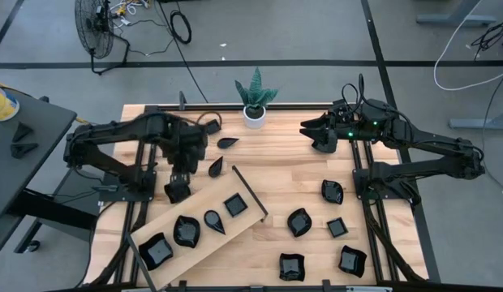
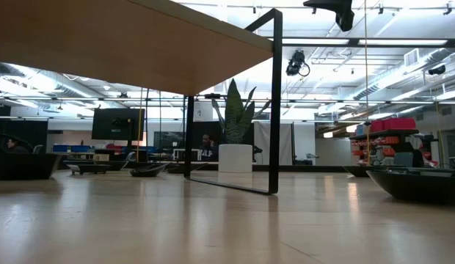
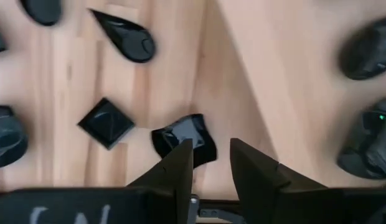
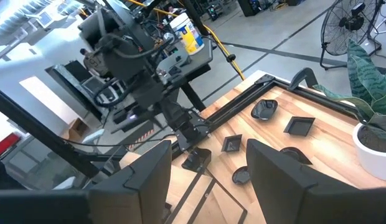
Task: Pick & Place Mini shaped plates
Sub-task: Stack the black distorted square plate on top of the black distorted square plate on the shelf
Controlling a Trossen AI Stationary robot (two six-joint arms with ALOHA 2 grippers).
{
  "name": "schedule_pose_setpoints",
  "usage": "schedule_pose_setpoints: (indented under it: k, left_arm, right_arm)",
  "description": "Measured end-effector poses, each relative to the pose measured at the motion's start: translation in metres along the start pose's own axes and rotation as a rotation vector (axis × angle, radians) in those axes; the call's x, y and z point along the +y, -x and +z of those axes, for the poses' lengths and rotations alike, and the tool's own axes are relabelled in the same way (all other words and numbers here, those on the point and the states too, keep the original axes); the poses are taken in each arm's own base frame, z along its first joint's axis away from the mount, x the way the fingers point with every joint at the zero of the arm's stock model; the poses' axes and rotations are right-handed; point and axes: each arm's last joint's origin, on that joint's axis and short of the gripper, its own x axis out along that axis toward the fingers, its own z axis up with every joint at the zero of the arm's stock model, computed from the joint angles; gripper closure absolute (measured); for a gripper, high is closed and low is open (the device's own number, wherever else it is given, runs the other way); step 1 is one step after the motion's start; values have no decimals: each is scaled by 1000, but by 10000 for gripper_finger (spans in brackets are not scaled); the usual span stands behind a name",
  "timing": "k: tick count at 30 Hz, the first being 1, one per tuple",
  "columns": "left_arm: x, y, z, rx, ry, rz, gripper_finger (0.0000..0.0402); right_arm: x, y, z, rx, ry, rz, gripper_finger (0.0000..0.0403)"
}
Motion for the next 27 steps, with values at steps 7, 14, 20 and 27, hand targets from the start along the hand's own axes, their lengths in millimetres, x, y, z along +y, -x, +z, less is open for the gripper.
schedule_pose_setpoints:
  k: [7,14,20,27]
  left_arm:
    - [14,-6,-3,19,26,33,289]
    - [22,-29,-21,55,70,7,283]
    - [32,-49,-34,68,144,6,222]
    - [42,-94,-49,167,145,22,147]
  right_arm:
    - [0,0,0,0,0,-1,193]
    - [0,0,0,-4,0,-2,193]
    - [0,0,0,-4,1,-1,193]
    - [0,0,0,-4,1,-1,193]
